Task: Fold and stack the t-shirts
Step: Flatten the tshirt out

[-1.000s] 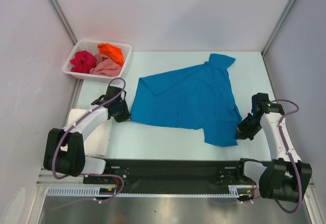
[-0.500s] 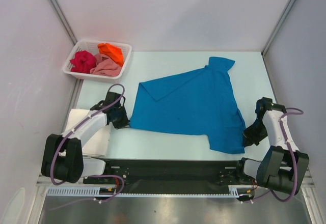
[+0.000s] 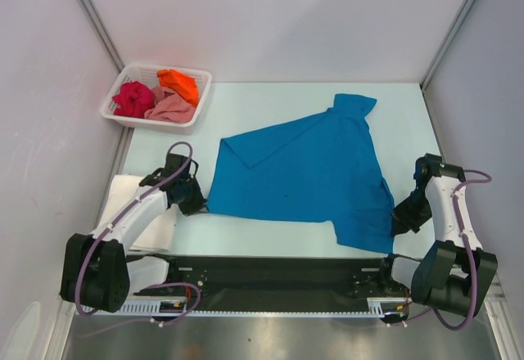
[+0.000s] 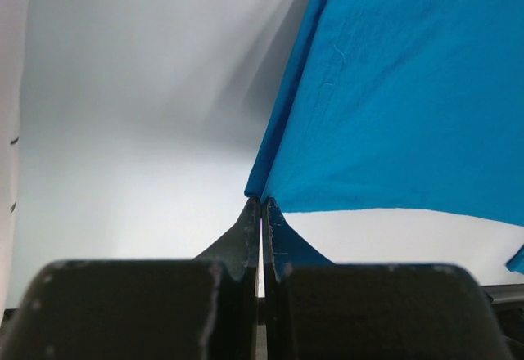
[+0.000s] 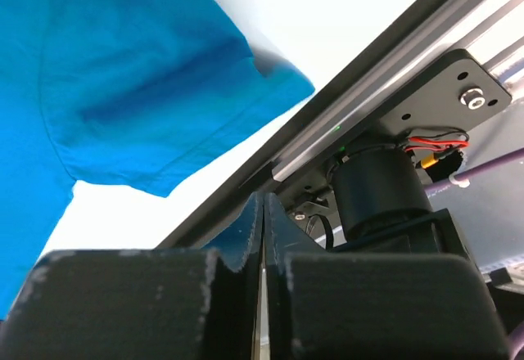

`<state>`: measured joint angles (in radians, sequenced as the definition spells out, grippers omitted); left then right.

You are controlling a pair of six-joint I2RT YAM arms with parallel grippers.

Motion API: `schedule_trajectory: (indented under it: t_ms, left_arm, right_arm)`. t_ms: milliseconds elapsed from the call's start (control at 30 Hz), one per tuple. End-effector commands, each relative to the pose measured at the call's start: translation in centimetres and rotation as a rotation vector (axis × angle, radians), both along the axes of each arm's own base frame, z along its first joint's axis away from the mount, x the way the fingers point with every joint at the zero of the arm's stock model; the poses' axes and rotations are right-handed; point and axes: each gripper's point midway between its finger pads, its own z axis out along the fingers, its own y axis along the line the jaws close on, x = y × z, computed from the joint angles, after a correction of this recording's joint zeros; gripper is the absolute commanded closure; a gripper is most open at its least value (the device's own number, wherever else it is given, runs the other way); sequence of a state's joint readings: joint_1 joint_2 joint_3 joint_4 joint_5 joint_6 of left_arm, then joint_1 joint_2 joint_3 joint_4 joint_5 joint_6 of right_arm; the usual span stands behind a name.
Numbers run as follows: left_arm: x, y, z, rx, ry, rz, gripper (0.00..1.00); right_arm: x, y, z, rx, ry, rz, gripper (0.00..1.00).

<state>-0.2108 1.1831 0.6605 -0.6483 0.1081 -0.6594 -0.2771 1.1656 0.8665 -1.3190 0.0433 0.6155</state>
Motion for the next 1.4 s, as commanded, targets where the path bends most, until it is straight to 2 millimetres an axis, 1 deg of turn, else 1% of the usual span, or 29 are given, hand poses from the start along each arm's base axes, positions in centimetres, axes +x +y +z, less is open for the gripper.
schedule_trajectory:
  t_ms: [0,33,67,167,233,267,300,333,367,400,433,467,500,567,600,633,667,733,767,800,833,867,967,1100,1200,1233,1300,1333,1367]
  left_arm:
    - [-0.7,0.3,0.3,-0.013,0.021,0.049,1.00]
    - [-0.6,0.3,0.4,-0.011,0.016,0.042,1.00]
    - [-0.5,0.2,0.6,-0.012,0.006,0.034,1.00]
    - [0.3,0.5,1.6,0.010,-0.038,0.019,1.00]
    - [0.8,0.7,1.9,0.021,-0.049,0.010,1.00]
    - [0.9,0.7,1.9,0.026,-0.050,0.006,1.00]
    - [1.2,0.6,2.1,0.024,-0.056,0.006,1.00]
    - [1.3,0.5,2.2,0.018,-0.059,0.005,1.00]
    - [1.5,0.4,2.2,0.013,-0.062,0.001,1.00]
    - [1.9,0.3,2.4,0.011,-0.076,-0.005,1.00]
    - [2.1,0.2,2.4,0.007,-0.083,-0.010,1.00]
    - [2.2,0.0,2.4,0.003,-0.086,-0.016,1.00]
    - [2.6,-0.1,2.5,-0.003,-0.104,-0.018,1.00]
    - [2.9,-0.6,2.4,-0.028,-0.111,-0.032,0.99]
    - [3.2,-0.8,2.3,-0.034,-0.117,-0.037,0.99]
    - [3.2,-0.9,2.3,-0.041,-0.117,-0.044,1.00]
    - [3.3,-1.0,2.2,-0.044,-0.117,-0.049,0.99]
    - [3.4,-1.1,2.0,-0.045,-0.118,-0.053,0.99]
    - [3.5,-1.1,2.0,-0.051,-0.121,-0.055,1.00]
    - [3.6,-1.2,2.1,-0.052,-0.126,-0.061,1.00]
    - [3.6,-1.3,2.1,-0.054,-0.129,-0.065,0.99]
    - [3.7,-1.2,2.3,-0.054,-0.135,-0.064,1.00]
    - [4.1,-1.3,2.7,-0.050,-0.156,-0.074,1.00]
    - [4.1,-1.0,2.7,-0.038,-0.159,-0.072,1.00]
    - [4.1,-0.9,2.5,-0.033,-0.150,-0.068,1.00]
    - [4.2,-0.9,2.4,-0.031,-0.149,-0.066,1.00]
    - [4.3,-0.7,2.3,-0.026,-0.143,-0.056,1.00]
    - [4.5,-0.5,2.2,-0.020,-0.143,-0.049,1.00]
    - [4.7,-0.4,2.4,-0.017,-0.146,-0.045,1.00]
  right_arm:
    - [-0.3,0.6,0.3,0.042,0.019,0.012,1.00]
    - [0.0,0.5,0.2,0.039,0.015,0.012,1.00]
    - [0.6,1.1,0.3,0.080,-0.007,0.009,1.00]
    - [1.9,1.4,0.4,0.100,-0.084,0.029,1.00]
    - [2.0,1.3,0.7,0.092,-0.094,0.038,1.00]
    - [1.9,0.9,0.7,0.069,-0.093,0.045,1.00]
    - [1.7,0.6,0.5,0.053,-0.081,0.055,0.96]
    - [1.5,0.5,0.3,0.047,-0.071,0.060,0.89]
    - [1.5,0.8,0.0,0.068,-0.064,0.062,0.80]
    - [1.7,1.1,-0.2,0.086,-0.061,0.052,0.60]
    - [2.5,1.1,-0.5,0.096,-0.072,0.037,0.56]
    - [3.3,1.6,-0.6,0.126,-0.098,0.027,0.54]
    - [5.0,1.8,-0.9,0.137,-0.157,0.005,0.55]
    - [6.2,2.3,-1.2,0.157,-0.182,0.001,0.61]
    - [6.9,2.6,-1.2,0.156,-0.198,0.009,0.68]
    - [8.1,2.6,-1.3,0.149,-0.240,0.022,0.70]
    - [8.4,3.0,-2.0,0.145,-0.231,0.053,0.72]
    - [9.4,3.2,-3.1,0.140,-0.236,0.067,0.88]
    - [9.4,3.3,-4.3,0.134,-0.188,0.072,0.96]
    - [9.6,3.4,-4.8,0.131,-0.178,0.073,1.00]
    - [10.5,3.5,-5.2,0.123,-0.199,0.082,1.00]
    - [10.7,3.1,-5.9,0.094,-0.181,0.074,1.00]
    - [12.0,3.0,-6.3,0.067,-0.215,0.081,1.00]
    - [12.9,2.9,-7.1,0.056,-0.222,0.085,1.00]
    - [13.7,3.2,-8.1,0.069,-0.216,0.089,1.00]
    - [14.4,3.3,-8.6,0.073,-0.218,0.092,1.00]
    - [15.3,3.9,-8.9,0.108,-0.228,0.097,1.00]
    - [16.1,4.3,-9.4,0.115,-0.243,0.112,1.00]
    - [17.4,4.6,-9.2,0.119,-0.274,0.127,1.00]
